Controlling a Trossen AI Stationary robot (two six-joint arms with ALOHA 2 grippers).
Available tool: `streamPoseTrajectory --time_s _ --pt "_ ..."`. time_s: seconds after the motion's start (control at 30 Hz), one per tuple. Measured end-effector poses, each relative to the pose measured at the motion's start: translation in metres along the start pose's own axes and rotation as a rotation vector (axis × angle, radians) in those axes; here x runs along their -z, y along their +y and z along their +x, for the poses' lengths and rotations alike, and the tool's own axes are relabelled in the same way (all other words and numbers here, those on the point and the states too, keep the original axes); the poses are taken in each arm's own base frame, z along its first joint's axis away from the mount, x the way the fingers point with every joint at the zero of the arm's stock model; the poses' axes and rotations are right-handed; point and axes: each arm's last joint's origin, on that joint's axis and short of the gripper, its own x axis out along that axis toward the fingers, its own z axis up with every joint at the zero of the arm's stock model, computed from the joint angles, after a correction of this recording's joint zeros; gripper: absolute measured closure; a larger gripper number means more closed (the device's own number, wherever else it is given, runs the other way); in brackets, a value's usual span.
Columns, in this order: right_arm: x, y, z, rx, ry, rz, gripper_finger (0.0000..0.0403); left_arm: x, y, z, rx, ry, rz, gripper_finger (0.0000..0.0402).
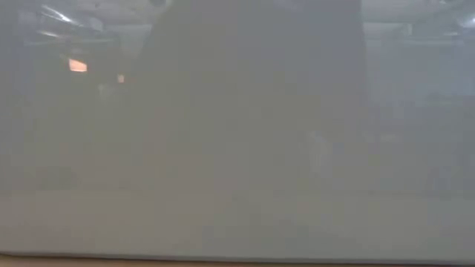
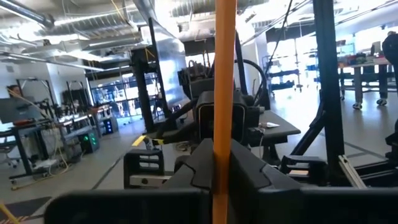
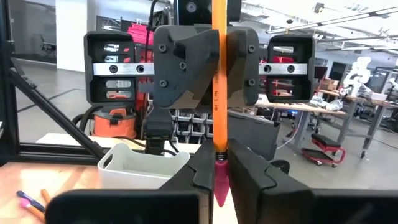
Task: Sort crayons/erasers/pens/pencils in bins
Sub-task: Put the orange pencil into the middle left gray bin
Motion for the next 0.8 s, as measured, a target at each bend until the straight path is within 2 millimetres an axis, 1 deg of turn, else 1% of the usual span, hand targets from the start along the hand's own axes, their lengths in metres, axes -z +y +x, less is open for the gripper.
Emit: streamPoseTrajectory --time_s 0.13,0.23,0.33,0.43,0.5,0.57,0.67,0.73,0.8 --pt "0.0 0.0 0.0 0.004 0.003 0.009 0.036 0.001 0.0 0.0 -0.015 0.009 -0.011 0.0376" --pt "-0.001 -0.001 -0.001 0.008 0.002 0.019 0.0324 -0.001 0.0 -0.002 -0.022 0.041 -0.007 0.0381" --pt "-0.007 -0.002 -0.004 0.009 -0.014 0.027 0.0279 -0.009 0.001 -0.004 -0.044 0.102 -0.013 0.0381" --pt "-0.015 -0.004 -0.01 0.007 -0.006 0.024 0.0235 -0.026 0.004 -0.006 -0.116 0.217 -0.007 0.0381" --pt "-0.022 -0.007 -0.016 0.014 -0.001 0.023 0.0209 -0.036 0.004 -0.013 -0.186 0.344 -0.015 0.0381" --pt "-0.027 -0.01 -0.022 0.046 0.03 0.017 0.0189 -0.045 0.004 -0.013 -0.263 0.457 -0.005 0.038" --pt "-0.029 -0.014 -0.033 0.09 0.121 -0.004 0.0168 -0.062 -0.002 -0.02 -0.387 0.637 0.014 0.038" --pt "-0.029 -0.016 -0.041 0.117 0.191 -0.006 0.0161 -0.076 -0.006 -0.02 -0.458 0.688 0.017 0.0379" --pt "-0.029 -0.019 -0.049 0.151 0.253 0.02 0.0159 -0.083 -0.013 -0.025 -0.501 0.789 -0.007 0.0379"
